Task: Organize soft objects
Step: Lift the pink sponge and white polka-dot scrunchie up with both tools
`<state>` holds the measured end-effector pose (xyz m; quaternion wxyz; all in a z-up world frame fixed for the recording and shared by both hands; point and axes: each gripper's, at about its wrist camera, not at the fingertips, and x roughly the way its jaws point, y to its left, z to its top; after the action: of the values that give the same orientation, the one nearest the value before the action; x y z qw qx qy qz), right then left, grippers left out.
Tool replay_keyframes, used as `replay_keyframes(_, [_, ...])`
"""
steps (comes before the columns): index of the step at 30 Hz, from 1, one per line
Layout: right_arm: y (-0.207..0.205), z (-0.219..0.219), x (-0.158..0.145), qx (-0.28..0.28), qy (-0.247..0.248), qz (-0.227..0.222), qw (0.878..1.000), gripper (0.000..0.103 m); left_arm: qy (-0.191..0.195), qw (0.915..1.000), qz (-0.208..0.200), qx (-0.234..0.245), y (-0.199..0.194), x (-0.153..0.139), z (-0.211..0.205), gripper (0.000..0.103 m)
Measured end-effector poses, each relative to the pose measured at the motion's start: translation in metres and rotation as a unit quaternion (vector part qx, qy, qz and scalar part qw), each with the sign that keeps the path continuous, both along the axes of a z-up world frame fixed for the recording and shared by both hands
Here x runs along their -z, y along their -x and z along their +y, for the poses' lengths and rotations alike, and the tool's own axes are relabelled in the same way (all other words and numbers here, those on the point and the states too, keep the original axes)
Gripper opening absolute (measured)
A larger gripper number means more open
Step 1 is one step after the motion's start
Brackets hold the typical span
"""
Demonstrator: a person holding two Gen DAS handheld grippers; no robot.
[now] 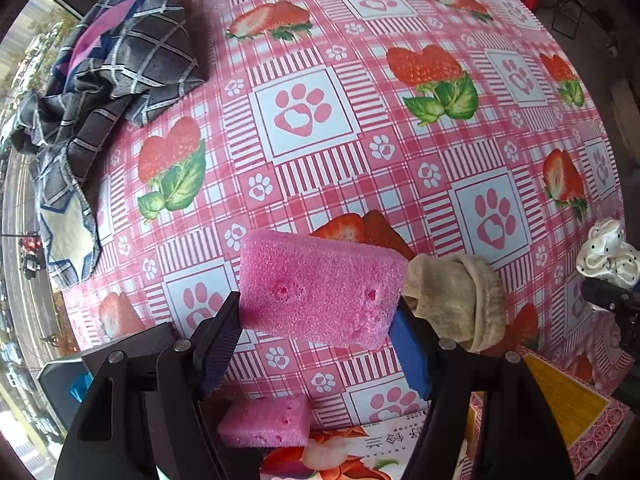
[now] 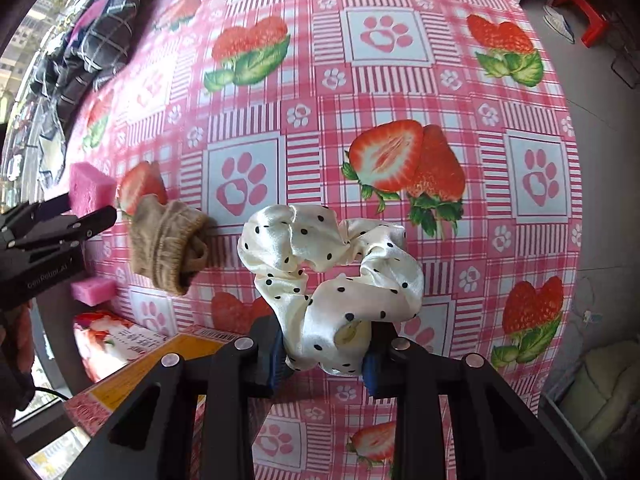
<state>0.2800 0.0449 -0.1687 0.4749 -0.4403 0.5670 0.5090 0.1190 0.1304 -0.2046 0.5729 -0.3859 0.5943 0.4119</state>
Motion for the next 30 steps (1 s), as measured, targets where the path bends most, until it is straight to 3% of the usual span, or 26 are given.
replay_keyframes(5, [-0.003,-0.007,-0.028,0.012,-0.019,0.011,1.000,0.031,-0.029,0.9990,-0.020,-0.026,0.010,-0.039,-0.017,0.073])
replay_keyframes(15, [-0.025,-0.022,-0.079,0.024,-0.053,0.024,0.998,0.031,-0.060,0.9948,-0.068,-0.047,0.028,-0.119,-0.091,0.073])
replay_keyframes(30, [0.028,-0.052,-0.128,-0.012,-0.081,0.026,0.996,0.031,-0.091,0.9885,-0.094,-0.075,0.076,-0.162,-0.159,0.073])
